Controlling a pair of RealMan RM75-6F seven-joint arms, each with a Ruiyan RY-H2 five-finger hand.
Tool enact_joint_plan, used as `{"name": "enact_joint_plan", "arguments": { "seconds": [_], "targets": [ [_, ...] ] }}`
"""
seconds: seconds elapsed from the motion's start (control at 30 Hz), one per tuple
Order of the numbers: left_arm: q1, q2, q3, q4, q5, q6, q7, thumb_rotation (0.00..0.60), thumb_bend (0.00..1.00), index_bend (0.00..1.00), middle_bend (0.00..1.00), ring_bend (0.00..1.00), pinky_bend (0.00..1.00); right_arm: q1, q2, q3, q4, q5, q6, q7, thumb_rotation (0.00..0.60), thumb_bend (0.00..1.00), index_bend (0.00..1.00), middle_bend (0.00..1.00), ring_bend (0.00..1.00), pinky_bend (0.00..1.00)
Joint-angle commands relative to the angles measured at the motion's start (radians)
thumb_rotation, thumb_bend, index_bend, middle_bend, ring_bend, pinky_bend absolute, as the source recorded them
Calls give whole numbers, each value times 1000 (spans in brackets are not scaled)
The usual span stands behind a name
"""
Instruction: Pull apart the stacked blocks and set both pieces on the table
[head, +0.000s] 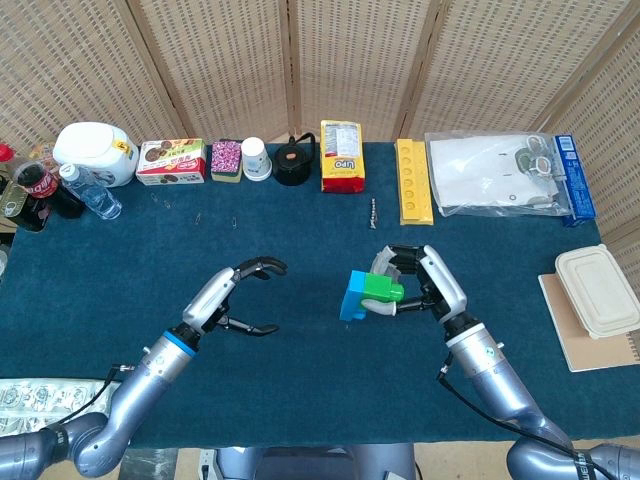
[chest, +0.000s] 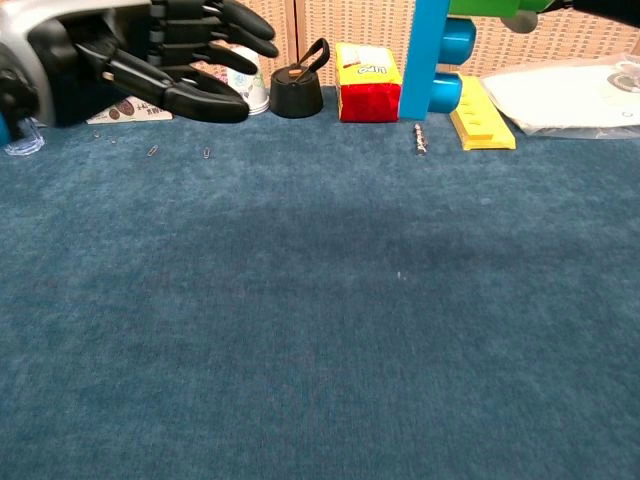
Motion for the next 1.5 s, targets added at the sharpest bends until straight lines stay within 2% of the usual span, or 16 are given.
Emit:
{"name": "enact_joint_plan", "arguments": {
  "seconds": [0.03, 0.23, 0.27, 0.4, 0.57, 0.83, 1.17, 1.37, 1.5],
  "targets": [
    [-37, -66, 5, 74, 50, -30, -115, 600, 139, 325, 284, 226, 282, -12, -16, -3, 5, -23, 5, 4, 600, 93, 695, 658, 683, 696],
    [-68, -86, 22, 124, 92, -79, -284, 600, 136, 325, 284, 217, 261, -27, -48, -6, 15, -60, 26, -6, 600, 93, 695, 658, 682, 696],
    [-74, -88, 24, 131, 97, -85, -311, 600, 136, 325, 284, 214, 260, -22, -51, 6, 20, -56, 27, -6, 600, 93, 695, 658, 682, 696],
    [-102, -97, 28, 146, 125, -123, -458, 600, 138, 325, 284, 175, 253, -19, -72, 10, 35, -58, 30, -39, 600, 94, 695, 658, 682, 696],
    [-135, -110, 36, 174, 171, -128, -550, 600, 138, 329, 285, 153, 249, -27, -97, 0, 49, -77, 42, -69, 600, 94, 695, 658, 682, 696],
    [-164, -127, 28, 200, 177, -104, -576, 600, 176, 343, 284, 139, 247, -37, -100, 1, 57, -101, 45, -68, 600, 94, 696, 660, 683, 696],
    [-174, -166, 11, 220, 119, -57, -525, 600, 204, 342, 284, 138, 243, -42, -84, -4, 49, -129, 21, -52, 600, 94, 696, 660, 684, 696],
    [-198, -193, -3, 222, 89, -68, -511, 600, 206, 344, 284, 138, 243, -42, -91, -6, 47, -138, 17, -51, 600, 93, 696, 660, 684, 696],
    [-210, -204, -6, 220, 78, -77, -510, 600, 258, 377, 284, 138, 243, -41, -92, -4, 46, -140, 15, -55, 600, 93, 699, 661, 684, 696]
  ]
}}
